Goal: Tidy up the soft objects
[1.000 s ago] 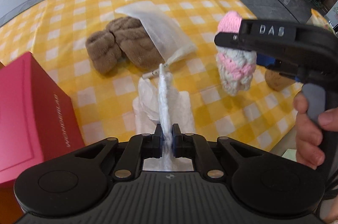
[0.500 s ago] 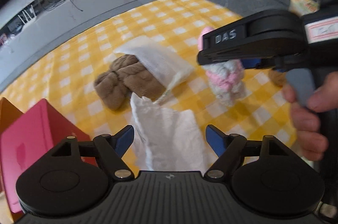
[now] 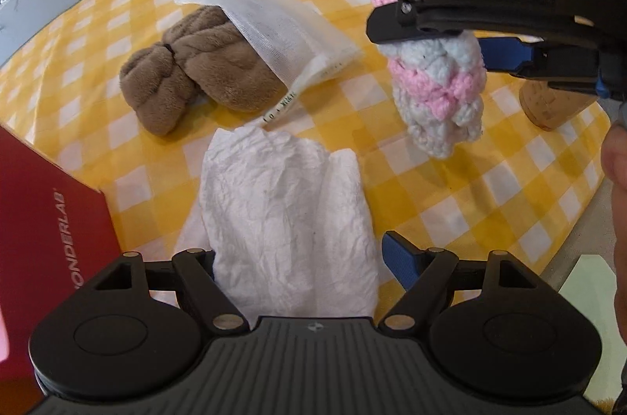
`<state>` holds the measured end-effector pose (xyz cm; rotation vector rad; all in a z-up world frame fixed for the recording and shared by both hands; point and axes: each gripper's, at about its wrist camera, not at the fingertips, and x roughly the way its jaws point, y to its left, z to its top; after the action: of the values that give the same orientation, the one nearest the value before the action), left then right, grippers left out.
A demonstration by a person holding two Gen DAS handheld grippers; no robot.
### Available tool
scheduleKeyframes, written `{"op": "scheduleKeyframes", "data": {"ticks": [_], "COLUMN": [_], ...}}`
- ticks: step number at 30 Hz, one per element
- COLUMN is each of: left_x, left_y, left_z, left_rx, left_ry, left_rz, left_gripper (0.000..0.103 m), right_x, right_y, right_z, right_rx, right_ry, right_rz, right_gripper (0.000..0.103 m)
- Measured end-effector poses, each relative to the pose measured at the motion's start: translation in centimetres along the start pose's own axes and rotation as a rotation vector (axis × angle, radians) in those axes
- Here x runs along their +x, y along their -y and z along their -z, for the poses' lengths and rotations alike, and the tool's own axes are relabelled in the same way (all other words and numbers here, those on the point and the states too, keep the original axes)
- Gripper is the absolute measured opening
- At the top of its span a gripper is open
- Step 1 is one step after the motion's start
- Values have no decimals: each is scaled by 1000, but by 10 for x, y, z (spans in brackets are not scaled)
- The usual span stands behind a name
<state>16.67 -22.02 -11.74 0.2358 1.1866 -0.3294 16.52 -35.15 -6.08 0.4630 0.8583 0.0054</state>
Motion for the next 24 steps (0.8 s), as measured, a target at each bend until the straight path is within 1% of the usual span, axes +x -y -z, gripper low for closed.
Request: {"op": "scheduleKeyframes", "data": {"ticks": [1, 2, 5, 7, 9, 11, 12, 13, 14, 16, 17, 19, 21, 24], "left_x": [3, 6, 9, 10, 11, 11, 9, 6, 4, -1, -2, -5, -10, -23], "left_y": [3, 5, 17, 19, 14, 7, 5, 4, 2, -3, -8, -23, -34, -45], "left_z": [1, 2, 5, 7, 6, 7, 8, 8, 9, 11, 12, 12, 11, 12], "left_rx": [9, 28, 91, 98, 71, 36, 18, 12, 10, -31, -57, -108, -159, -203], "left_ry": [-7, -10, 18, 34, 23, 33, 44, 47, 53, 74, 82, 97, 108, 151], "left_rz": [-9, -22, -78, -79, -56, -33, -41, -52, -63, -91, -92, -51, -17, -8], "left_gripper": [97, 98, 101, 102, 102, 95, 86, 75, 68, 36, 32, 20, 18, 18], "right_x": [0, 0, 0, 0, 0, 0, 0, 0, -1, -1, -1, -1, -1, -1], "right_y": [-1, -2, -1, -1, -1, -1, -1, -1, -2, -1, 0, 1, 1, 1], "right_z": [0, 0, 0, 1, 1, 1, 1, 1, 1, 0, 0, 0, 1, 1], "right_rx": [-4, -6, -4, -6, -8, -7, -7, -7, -8, -8, -7, -6, -8, -15], "right_ry": [-1, -1, -2, -2, -2, -2, -2, -1, 1, 6, 8, 10, 10, 7], "right_rz": [2, 5, 8, 11, 14, 10, 9, 9, 8, 5, 4, 3, 9, 17], "right_gripper": [47, 47, 47, 47, 47, 47, 47, 47, 47, 47, 47, 47, 47, 47]}}
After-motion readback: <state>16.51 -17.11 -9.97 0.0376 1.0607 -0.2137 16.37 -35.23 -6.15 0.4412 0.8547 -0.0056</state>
